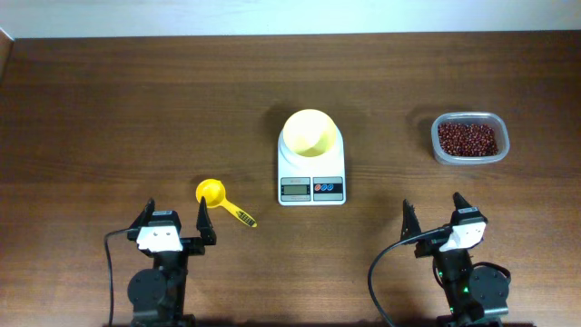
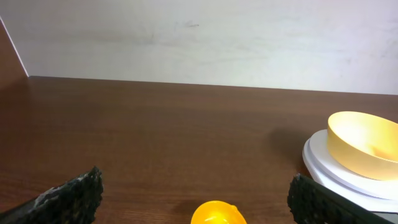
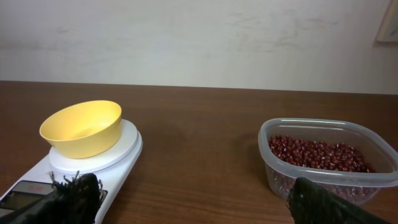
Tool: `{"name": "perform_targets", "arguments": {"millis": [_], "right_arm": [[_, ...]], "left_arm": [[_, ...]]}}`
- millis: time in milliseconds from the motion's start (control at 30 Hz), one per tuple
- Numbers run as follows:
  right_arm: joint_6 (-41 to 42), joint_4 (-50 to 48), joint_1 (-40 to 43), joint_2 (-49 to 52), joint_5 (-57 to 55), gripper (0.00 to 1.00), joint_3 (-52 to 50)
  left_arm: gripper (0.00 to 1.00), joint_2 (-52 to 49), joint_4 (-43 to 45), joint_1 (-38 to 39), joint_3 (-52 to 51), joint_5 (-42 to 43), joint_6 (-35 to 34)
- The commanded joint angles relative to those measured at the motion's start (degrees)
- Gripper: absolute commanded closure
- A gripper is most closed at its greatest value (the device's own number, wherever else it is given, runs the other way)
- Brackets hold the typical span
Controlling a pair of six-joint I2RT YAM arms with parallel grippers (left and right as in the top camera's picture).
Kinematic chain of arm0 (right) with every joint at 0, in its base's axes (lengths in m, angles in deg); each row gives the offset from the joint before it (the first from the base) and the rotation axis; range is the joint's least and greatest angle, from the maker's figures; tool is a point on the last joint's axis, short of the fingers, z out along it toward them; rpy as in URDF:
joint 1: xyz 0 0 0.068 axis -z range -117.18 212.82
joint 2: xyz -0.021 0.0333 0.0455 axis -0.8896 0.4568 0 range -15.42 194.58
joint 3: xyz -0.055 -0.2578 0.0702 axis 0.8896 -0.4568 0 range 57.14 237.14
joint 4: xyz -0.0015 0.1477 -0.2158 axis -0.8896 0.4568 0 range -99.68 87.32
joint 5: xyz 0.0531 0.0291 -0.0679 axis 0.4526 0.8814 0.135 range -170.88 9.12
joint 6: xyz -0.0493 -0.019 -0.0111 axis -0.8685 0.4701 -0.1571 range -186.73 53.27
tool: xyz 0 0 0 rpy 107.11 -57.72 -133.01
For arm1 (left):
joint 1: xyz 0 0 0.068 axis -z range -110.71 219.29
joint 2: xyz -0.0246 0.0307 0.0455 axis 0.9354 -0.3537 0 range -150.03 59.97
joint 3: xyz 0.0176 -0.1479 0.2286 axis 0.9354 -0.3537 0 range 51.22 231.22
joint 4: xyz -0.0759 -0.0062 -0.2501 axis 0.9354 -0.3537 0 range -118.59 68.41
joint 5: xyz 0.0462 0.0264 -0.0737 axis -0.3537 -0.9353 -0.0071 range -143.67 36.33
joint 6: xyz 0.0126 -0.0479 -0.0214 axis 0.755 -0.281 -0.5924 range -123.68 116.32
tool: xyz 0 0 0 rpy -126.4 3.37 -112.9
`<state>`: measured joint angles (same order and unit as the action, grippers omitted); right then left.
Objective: Scoop item into bowl and weigh 50g on scale
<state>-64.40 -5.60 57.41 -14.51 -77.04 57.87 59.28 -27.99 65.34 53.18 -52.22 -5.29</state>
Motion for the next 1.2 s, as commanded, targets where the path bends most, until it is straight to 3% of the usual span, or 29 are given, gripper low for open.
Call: {"name": "perform_targets", "arguments": {"millis": [0,800,1167], "right_arm": [[-0.42,0.2,-0.52,-0.55,-0.9,0.01,-0.42],[-0.42,0.2,-0.52,-0.55,-0.9,0.01,-0.42],[-0.42,0.22,-0.52,-0.55,-0.9,0.01,-0.42]], "left_arm": [[0.01,0.02,0.11,-0.35,-0.57,-0.39,-0.52],[0.01,0.02,0.63,-0.35,-0.57,-0.79,-0.52],[0.01,0.02,22.27,-0.35,-0.57,3.67,-0.55]]}}
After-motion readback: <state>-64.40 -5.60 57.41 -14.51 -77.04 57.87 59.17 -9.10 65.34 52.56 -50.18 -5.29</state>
